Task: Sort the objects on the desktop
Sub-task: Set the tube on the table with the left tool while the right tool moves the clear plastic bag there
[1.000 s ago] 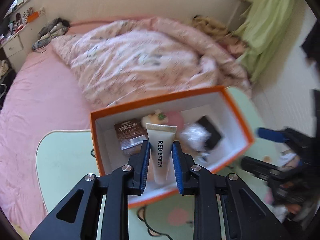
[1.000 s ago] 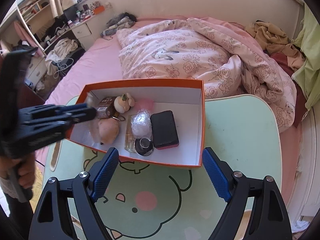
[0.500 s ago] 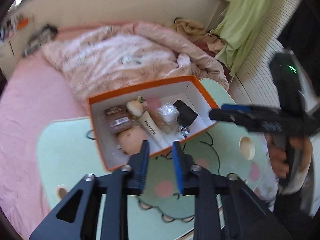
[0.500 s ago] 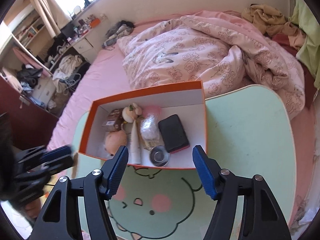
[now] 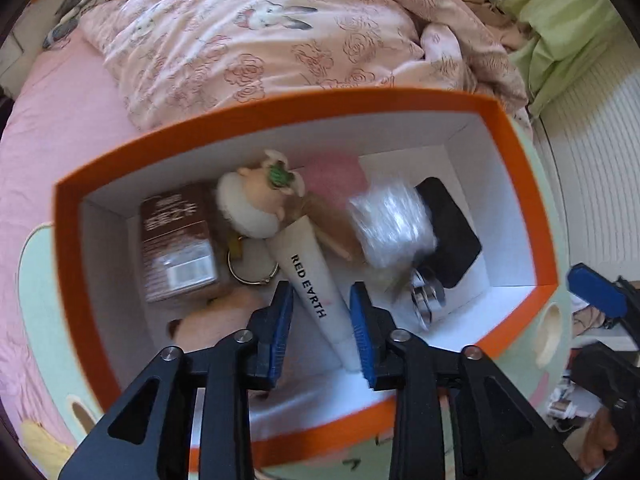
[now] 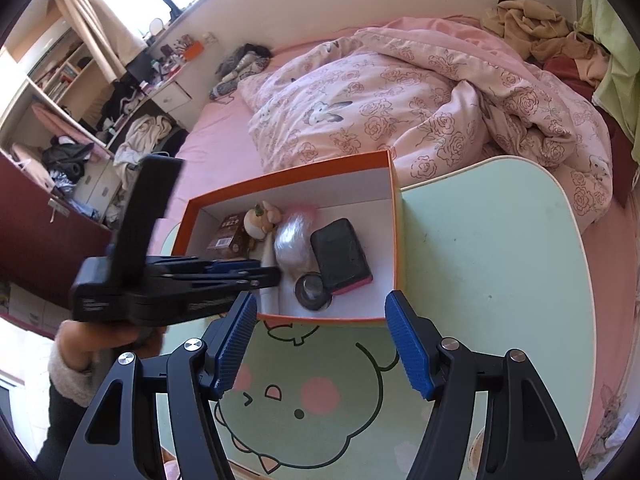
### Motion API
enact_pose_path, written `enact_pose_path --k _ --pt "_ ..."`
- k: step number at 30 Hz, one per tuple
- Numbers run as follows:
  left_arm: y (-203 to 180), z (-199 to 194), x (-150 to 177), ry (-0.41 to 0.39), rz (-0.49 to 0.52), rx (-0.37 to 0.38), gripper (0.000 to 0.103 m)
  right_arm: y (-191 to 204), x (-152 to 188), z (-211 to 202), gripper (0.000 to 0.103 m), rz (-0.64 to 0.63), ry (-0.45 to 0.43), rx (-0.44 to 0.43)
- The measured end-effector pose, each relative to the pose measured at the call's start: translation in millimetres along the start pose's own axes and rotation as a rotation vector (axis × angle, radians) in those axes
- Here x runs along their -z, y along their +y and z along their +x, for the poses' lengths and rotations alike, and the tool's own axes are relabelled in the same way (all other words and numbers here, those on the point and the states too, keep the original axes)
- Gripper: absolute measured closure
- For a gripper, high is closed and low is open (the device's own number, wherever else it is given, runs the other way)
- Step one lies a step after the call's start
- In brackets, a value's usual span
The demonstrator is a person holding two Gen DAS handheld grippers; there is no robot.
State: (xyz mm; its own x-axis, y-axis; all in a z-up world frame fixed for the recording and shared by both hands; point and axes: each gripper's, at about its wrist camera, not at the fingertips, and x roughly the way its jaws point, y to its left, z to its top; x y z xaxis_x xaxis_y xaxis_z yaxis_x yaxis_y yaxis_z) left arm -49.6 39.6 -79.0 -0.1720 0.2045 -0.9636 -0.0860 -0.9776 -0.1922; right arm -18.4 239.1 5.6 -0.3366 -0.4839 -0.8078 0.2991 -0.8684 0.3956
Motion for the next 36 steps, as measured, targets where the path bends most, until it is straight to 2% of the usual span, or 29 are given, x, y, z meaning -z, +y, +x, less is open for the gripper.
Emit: enact_pose_path --k 2,6,8,11,13,17,21,23,26,31,33,34,36 --pt "-0.1 -1.1 -0.3 -0.012 -0.003 -0.002 0.073 -1.4 1.2 -1.5 0.036 0.005 -0.005 -0.004" --pt "2.1 -4.9 1.2 -0.023 0.014 -0.001 0.082 -4.0 3.0 -4.1 0.036 0.016 -0.013 -0.001" --pt "4.2 -6.4 0.1 -0.022 0.021 0.016 0.083 -3.8 4.1 -6.1 0.036 0.018 -0.015 -0.008" --pt "11.8 -18.1 -0.2 -0.053 -0.003 0.086 0.083 -2.1 5.3 -8.8 0.036 0.011 -0.019 -0.008" --pt "16.3 -31.9 -0.9 -0.092 -0.017 0.107 0.083 -0.6 5.0 -8.0 0.036 0.006 -0.014 -0.007" --pt "23.4 -83.1 9.6 -0.189 -0.024 0.217 0.083 3.0 0.5 -1.2 0.036 0.007 0.001 -0.012" --pt "22.3 -124.3 39.5 -0.248 0.028 0.306 0.082 11.8 -7.2 8.7 0.036 0.009 0.024 -0.029" --pt "22.7 -133.2 61.1 -0.248 0.052 0.330 0.082 23.0 -14.2 16.3 0.037 -0.026 0.028 0.006" --pt "22.5 -127.8 100.1 -0.247 0.051 0.337 0.082 35.6 -26.3 33.4 0.039 -0.047 0.035 0.052" --pt "22.2 -98.5 141.2 -0.235 0.009 0.322 0.082 46.5 -40.3 72.0 0.040 -0.035 0.101 0.099" --pt "21.6 -87.4 148.5 -0.248 -0.011 0.273 0.082 48.1 -42.8 86.9 0.051 -0.026 0.130 0.122" --pt "21.4 -83.1 150.6 -0.257 -0.020 0.247 0.082 48.4 -43.5 93.7 0.060 -0.020 0.144 0.133" --pt "21.0 -77.1 153.8 -0.276 -0.031 0.206 0.082 48.8 -44.0 108.4 0.063 -0.020 0.177 0.152"
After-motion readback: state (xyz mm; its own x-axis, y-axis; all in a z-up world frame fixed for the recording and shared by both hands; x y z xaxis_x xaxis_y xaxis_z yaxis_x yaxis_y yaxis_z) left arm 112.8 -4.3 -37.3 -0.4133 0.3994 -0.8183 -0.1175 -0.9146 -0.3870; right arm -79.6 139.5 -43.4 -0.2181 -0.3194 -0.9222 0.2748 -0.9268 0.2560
